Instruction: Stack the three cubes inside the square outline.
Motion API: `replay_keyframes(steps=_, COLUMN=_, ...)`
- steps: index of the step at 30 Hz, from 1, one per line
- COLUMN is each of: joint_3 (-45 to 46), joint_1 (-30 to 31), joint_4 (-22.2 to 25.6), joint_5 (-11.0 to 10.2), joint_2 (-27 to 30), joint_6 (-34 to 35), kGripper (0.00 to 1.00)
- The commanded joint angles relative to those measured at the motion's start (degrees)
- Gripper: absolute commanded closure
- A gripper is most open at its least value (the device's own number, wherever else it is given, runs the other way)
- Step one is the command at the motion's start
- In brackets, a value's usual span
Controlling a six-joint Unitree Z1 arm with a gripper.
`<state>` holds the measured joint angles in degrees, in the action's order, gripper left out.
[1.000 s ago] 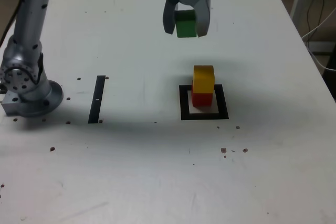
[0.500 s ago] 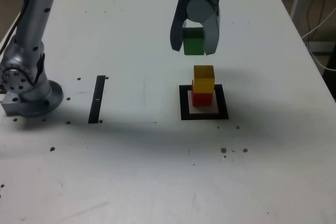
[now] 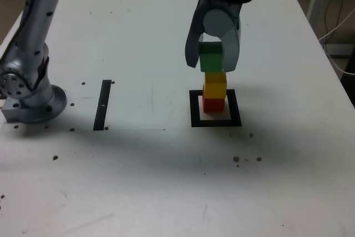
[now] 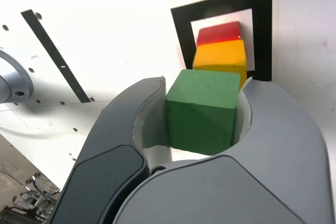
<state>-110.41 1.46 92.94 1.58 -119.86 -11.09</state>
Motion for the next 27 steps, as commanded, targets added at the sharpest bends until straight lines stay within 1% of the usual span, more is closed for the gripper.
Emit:
replay_keyframes(steps=1, joint_3=-0.45, joint_1=0.44, joint_4=0.96, joint_5=0.27, joint_2=-0.81, joint_6=0.26, kGripper=0.74)
replay_keyframes(steps=6, joint_3=-0.68, joint_1=0.80, joint_4=0.93, joint_5=0.68, joint_2=-1.60, joint_6=0.47, kGripper=0.74)
replay_keyframes(steps=14, joint_3=-0.52, joint_1=0.82, joint_4=0.93, joint_5=0.63, joint_2=-2.00, joint_6=0.63, kGripper=0.74)
replay_keyframes(steps=15, joint_3=-0.45, joint_1=0.82, joint_4=0.93, joint_5=0.62, joint_2=-2.04, joint_6=0.63, kGripper=0.74)
replay_keyframes(steps=16, joint_3=-0.37, joint_1=0.82, joint_4=0.91, joint_5=0.63, joint_2=-2.07, joint_6=0.63, kGripper=0.71)
replay_keyframes(steps=17, joint_3=-0.30, joint_1=0.82, joint_4=0.90, joint_5=0.66, joint_2=-2.11, joint_6=0.63, kGripper=0.66)
replay_keyframes(steps=18, joint_3=-0.25, joint_1=0.82, joint_4=0.89, joint_5=0.68, joint_2=-2.13, joint_6=0.63, kGripper=0.58)
replay_keyframes(steps=21, joint_3=-0.08, joint_1=0.81, joint_4=0.85, joint_5=0.71, joint_2=-2.22, joint_6=0.63, kGripper=0.27)
replay_keyframes(steps=22, joint_3=0.02, joint_1=0.77, joint_4=0.84, joint_5=0.69, joint_2=-2.24, joint_6=0.63, kGripper=0.15)
replay_keyframes(steps=23, joint_3=0.10, joint_1=0.72, joint_4=0.84, joint_5=0.65, joint_2=-2.26, joint_6=0.63, kGripper=0.08)
replay_keyframes(steps=25, joint_3=0.31, joint_1=0.60, joint_4=0.84, joint_5=0.55, joint_2=-2.31, joint_6=0.63, kGripper=0.03)
replay_keyframes(steps=27, joint_3=0.53, joint_1=0.46, joint_4=0.84, joint_5=0.48, joint_2=-2.36, joint_6=0.63, kGripper=0.02)
